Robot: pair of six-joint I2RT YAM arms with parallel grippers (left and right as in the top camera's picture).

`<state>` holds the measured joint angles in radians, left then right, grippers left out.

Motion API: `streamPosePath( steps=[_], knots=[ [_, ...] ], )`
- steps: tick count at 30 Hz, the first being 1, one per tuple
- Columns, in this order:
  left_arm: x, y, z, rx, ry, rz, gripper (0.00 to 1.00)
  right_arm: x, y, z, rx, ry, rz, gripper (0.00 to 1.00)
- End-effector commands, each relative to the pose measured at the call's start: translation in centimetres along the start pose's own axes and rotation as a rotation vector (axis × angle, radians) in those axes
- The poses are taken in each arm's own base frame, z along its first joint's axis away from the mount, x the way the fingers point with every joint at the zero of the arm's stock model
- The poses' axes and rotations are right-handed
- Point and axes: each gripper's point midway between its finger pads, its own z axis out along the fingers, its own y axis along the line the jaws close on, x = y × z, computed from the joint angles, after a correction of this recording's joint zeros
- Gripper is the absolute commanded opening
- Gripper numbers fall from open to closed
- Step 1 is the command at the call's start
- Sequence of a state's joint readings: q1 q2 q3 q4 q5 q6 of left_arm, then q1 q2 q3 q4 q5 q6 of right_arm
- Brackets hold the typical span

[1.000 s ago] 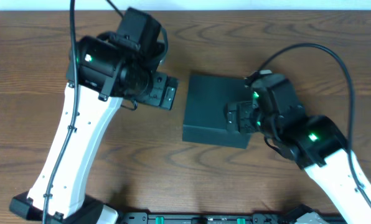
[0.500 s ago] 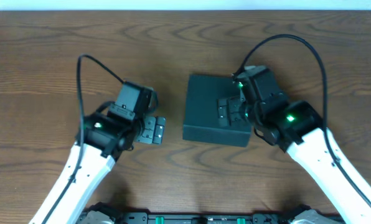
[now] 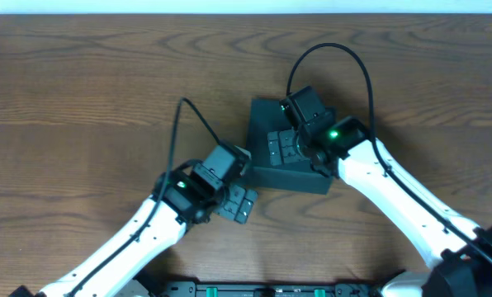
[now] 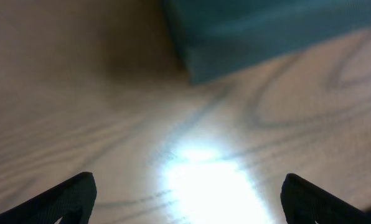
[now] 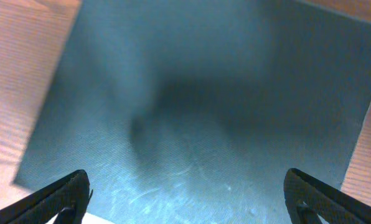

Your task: Pack container

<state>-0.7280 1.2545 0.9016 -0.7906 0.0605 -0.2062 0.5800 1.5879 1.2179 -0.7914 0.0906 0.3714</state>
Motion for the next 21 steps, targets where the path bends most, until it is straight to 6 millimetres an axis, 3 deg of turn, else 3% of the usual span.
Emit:
streamPosePath(
  steps=[1,7,16,21],
  knots=[
    [1.0,-0.3,0.2,-0.058,0.027,-0.018,0.96,-0.4,-0.5,0.7,0.043,-0.007,0.022,0.99],
    [3.0,-1.5,-0.1,-0.126,0.057,0.022,0.96,-0.9,-1.6,1.5,0.085,-0.015,0.036,0.99],
    [4.0,-0.5,-0.4,-0.21,0.071,0.019,0.96,-1.3,-4.4,1.8,0.167,-0.02,0.065,0.99],
    [3.9,-0.3,-0.4,-0.224,0.066,0.026,0.96,-0.3,-6.5,2.7,0.197,0.012,0.103,0.99]
  ],
)
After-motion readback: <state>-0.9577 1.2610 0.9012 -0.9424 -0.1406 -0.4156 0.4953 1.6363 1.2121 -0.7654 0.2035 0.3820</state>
